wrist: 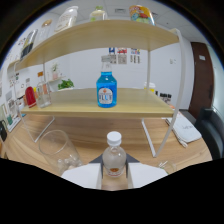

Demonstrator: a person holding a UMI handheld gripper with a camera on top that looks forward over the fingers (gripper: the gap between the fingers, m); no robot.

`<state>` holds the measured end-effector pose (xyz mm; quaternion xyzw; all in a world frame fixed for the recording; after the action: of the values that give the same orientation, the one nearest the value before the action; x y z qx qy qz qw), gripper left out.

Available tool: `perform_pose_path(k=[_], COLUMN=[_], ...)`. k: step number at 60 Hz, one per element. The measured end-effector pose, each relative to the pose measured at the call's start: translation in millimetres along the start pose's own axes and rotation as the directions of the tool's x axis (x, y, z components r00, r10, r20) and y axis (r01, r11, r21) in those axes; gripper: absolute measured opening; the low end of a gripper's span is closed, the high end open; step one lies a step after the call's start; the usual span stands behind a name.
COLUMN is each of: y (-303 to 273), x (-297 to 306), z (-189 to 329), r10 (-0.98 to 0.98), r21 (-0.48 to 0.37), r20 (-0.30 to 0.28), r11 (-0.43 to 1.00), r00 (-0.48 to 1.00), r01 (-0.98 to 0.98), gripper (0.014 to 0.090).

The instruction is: Make me a cup of Mojito.

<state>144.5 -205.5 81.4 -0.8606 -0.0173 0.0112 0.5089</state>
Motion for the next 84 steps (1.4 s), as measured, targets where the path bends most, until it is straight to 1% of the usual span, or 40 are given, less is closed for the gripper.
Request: perform_pose_path(k=[4, 15, 20, 23, 37, 38, 39, 43, 44, 45, 46, 47, 48, 52, 57, 62, 66, 73, 76, 84], y=[13.6, 42.0, 55.9, 53.6, 57.7, 58.3, 58.9, 58.4, 57.1, 55.6, 53.8, 51.9, 50.0, 39.2, 19.8, -0.3, -16.4, -39.0, -46.8, -51.5], x=[-0.2, 9.2, 11.6, 10.9, 12.2, 12.4, 12.8, 13.3, 13.9, 14.6, 15.6, 17.0, 18.6, 25.9, 24.7, 18.6, 6.4, -23.8, -37.7, -74.5], z=[7.4, 22.3, 25.8, 26.7, 24.2, 23.4, 22.3, 16.6, 15.0, 12.2, 9.8, 7.0, 4.0, -9.6, -31.9, -58.4, -77.6, -103.3, -112.3, -122.7], r10=[0.037, 0.049, 0.058, 0.055, 0.044, 0.047, 0.050, 0.067, 0.069, 0.069, 0.068, 0.066, 0.064, 0.059, 0.071, 0.081, 0.099, 0.133, 0.137, 0.125], r21=[-0.031, -0.088, -0.120, -0.105, -0.105, -0.107, -0.109, -0.104, -0.102, -0.097, -0.093, -0.089, -0.084, -0.067, -0.031, 0.002, 0.027, 0.044, 0.056, 0.062], r20=[0.013, 0.000, -0.016, -0.019, -0.052, -0.053, -0.055, -0.056, -0.059, -0.062, -0.067, -0.073, -0.080, -0.114, -0.127, -0.138, -0.127, -0.096, -0.093, -0.074], r11=[0.999, 0.995, 0.991, 0.993, 0.993, 0.993, 0.992, 0.992, 0.992, 0.992, 0.993, 0.993, 0.994, 0.996, 0.997, 0.997, 0.995, 0.991, 0.990, 0.991], r00=[0.999, 0.999, 0.998, 0.998, 0.998, 0.997, 0.997, 0.996, 0.996, 0.996, 0.995, 0.995, 0.995, 0.992, 0.989, 0.987, 0.987, 0.986, 0.986, 0.989], r01=[-0.036, -0.049, -0.060, -0.056, -0.050, -0.053, -0.056, -0.072, -0.074, -0.075, -0.074, -0.072, -0.071, -0.067, -0.075, -0.082, -0.096, -0.129, -0.132, -0.121], gripper=[0.0336, 0.0337, 0.0341, 0.0339, 0.0364, 0.0376, 0.0408, 0.0581, 0.0660, 0.0787, 0.0794, 0.0823, 0.0833, 0.0836, 0.0855, 0.0853, 0.0853, 0.0852, 0.0853, 0.0850])
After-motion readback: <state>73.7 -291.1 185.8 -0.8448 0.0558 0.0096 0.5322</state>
